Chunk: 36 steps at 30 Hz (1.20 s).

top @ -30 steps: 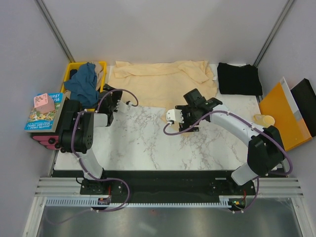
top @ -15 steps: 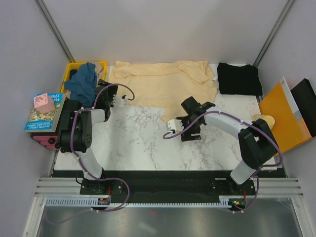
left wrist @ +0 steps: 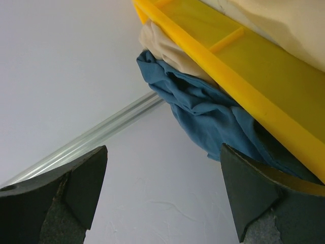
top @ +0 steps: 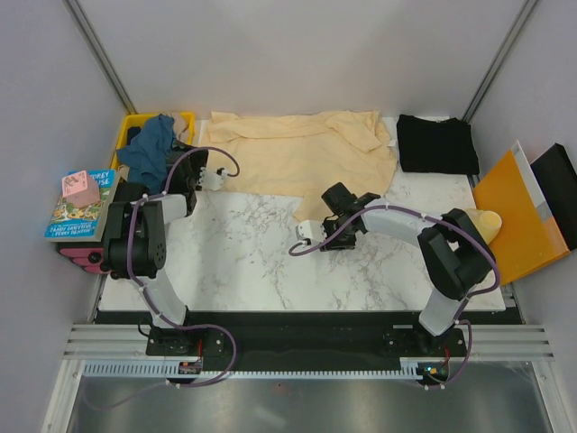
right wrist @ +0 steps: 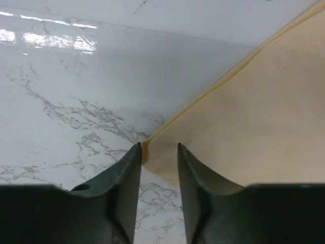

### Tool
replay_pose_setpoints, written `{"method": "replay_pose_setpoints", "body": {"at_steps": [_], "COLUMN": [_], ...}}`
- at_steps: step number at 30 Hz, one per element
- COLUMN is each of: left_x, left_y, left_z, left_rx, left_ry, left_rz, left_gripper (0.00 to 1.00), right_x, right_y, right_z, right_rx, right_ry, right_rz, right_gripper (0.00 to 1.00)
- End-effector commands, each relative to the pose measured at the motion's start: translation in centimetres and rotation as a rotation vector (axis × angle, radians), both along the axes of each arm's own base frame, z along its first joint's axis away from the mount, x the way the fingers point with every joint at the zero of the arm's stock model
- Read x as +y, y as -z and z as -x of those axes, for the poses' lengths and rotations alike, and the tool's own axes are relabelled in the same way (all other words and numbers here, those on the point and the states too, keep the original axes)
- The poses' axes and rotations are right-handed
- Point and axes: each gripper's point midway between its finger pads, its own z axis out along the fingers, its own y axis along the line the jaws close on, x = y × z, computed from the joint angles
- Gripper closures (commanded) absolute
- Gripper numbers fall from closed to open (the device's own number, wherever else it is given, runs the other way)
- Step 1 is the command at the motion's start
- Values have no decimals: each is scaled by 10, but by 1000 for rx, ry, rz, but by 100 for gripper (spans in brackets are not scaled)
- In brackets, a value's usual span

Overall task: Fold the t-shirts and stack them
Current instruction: Flatten the tshirt out

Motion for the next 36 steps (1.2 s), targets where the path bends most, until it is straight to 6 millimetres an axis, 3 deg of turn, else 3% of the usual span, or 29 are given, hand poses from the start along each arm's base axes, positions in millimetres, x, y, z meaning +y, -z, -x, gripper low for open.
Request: {"method": "replay_pose_setpoints", "body": {"at_steps": [1, 3, 6, 7, 14, 20, 29, 36], "left_x": [12, 15, 19, 19, 12, 4, -3, -12], "left_y": [-8, -7, -4, -7, 15, 40, 53, 58], "left_z": [-5, -6, -7, -9, 0, 20, 12, 18], "left_rx": [-10, -4, 6, 1, 109, 250, 263, 300], "left_ry": [-12, -14, -17, -18, 32, 65, 104, 148], "left_rz": [-4, -2, 1, 1, 41, 92, 90, 95], "left_gripper": [2, 2, 2, 2, 2, 3, 4, 4], "right_x": [4, 1, -2, -3, -19, -41, -107, -155], "right_y": [6, 5, -1, -2, -36, -69, -111, -144], "right_z": [-6, -5, -4, -4, -15, -40, -79, -108], "right_rx": [-9, -8, -11, -14, -91, -204, -341, -428], "right_ry": [31, 29, 20, 17, -20, 14, 176, 313], "right_rz": [2, 15, 26, 33, 103, 148, 237, 274], "right_gripper": [68, 73, 89, 99, 100, 100, 100, 100]}}
